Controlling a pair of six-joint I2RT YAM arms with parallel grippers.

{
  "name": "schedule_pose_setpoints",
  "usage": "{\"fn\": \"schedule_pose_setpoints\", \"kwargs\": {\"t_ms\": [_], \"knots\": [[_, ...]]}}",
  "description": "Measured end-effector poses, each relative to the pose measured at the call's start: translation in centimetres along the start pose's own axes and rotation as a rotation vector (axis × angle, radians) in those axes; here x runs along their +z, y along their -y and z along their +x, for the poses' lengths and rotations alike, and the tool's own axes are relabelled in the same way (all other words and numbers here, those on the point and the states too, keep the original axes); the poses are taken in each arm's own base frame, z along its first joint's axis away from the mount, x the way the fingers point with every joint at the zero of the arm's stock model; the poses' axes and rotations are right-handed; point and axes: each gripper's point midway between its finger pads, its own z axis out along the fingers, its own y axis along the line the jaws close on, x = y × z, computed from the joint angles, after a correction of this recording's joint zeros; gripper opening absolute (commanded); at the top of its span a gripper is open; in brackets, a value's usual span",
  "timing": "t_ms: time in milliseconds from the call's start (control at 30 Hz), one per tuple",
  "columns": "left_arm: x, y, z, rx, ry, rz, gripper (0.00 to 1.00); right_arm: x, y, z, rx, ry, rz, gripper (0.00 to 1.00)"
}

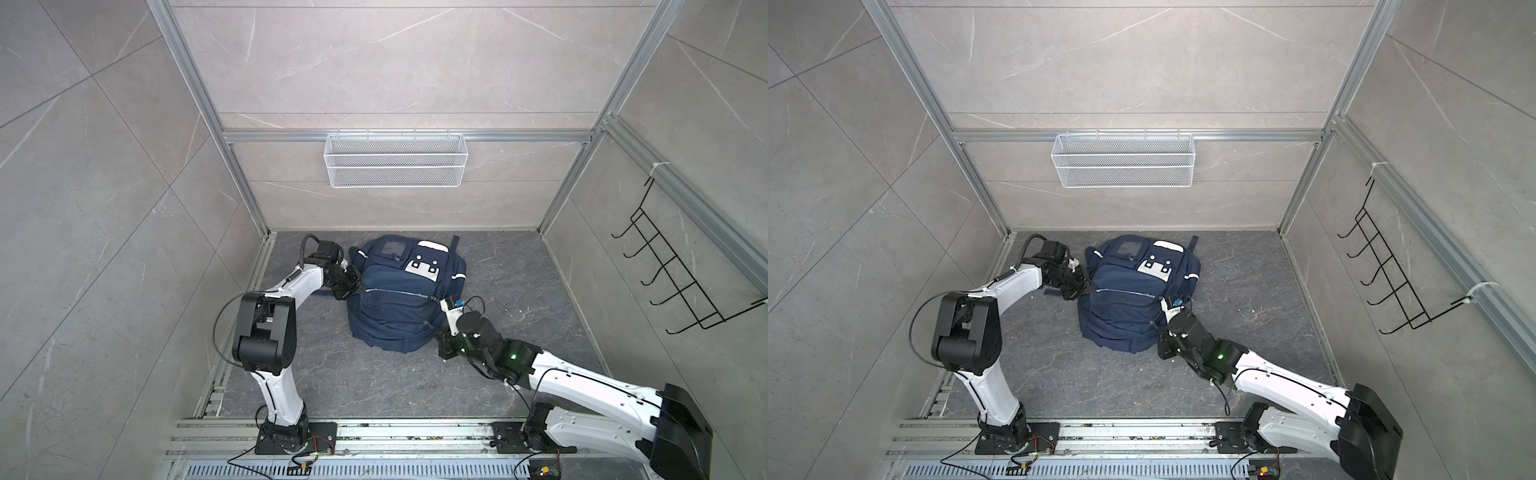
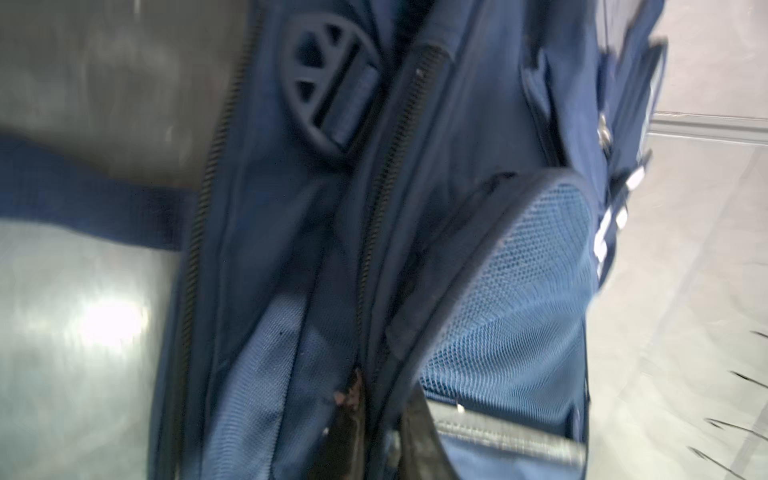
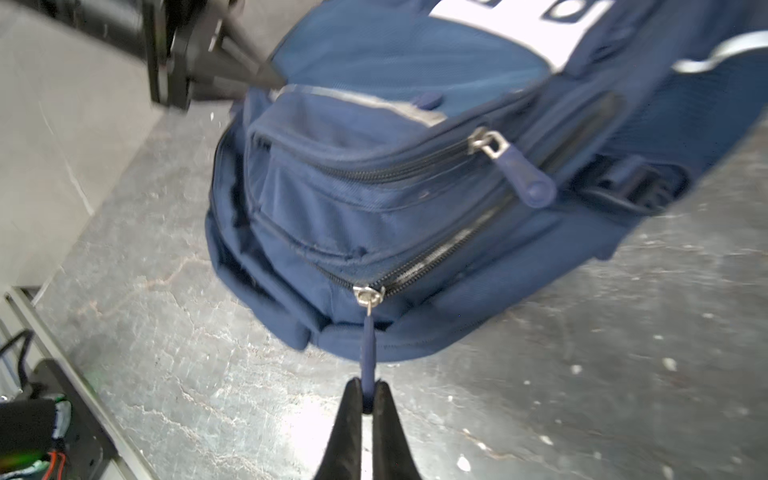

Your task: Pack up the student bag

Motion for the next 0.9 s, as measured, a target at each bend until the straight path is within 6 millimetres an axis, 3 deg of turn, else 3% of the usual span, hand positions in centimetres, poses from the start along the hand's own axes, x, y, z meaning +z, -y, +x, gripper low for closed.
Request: {"fn": "schedule_pose_setpoints", "kwargs": {"t_ms": [133,233,367,467,600,700,800,900], "knots": [[-0.9,0.3,-2.4,0.017,0.103,-0.018,0.45,2.1,-2.4,0.8,-0.038,-0.062,-0.013,0.0],[-2.6,0.6,-2.2,0.033,0.151,-0.021,0.51,2.7,-3.5,0.5,-0.05,-0.07,-0.027,0.0],[-5.7,1.2,1.9,0.063,0.173,0.013,0.51,2.8,-4.0,-0.2,-0.049,-0.061,-0.035,0.0],[-6.7,2.2,5.9,0.078,0.165,0.07,0.52,3.2,-4.3,-0.1,-0.056,-0.071,-0.041,0.0],[-5.4,2.1,11.1,0.056,0.1,0.114,0.52,3.3,-4.4,0.0,-0.066,-0.079,-0.048,0.0],[-3.8,1.1,13.9,0.007,0.048,0.11,0.52,3.3,-4.4,0.0,-0.068,-0.079,-0.049,0.0],[-3.0,0.4,15.2,-0.04,0.029,0.101,0.53,3.3,-4.4,0.0,-0.069,-0.079,-0.048,0.0],[-2.8,0.8,15.2,-0.066,0.042,0.118,0.53,3.3,-4.4,0.0,-0.069,-0.079,-0.049,0.0]]}}
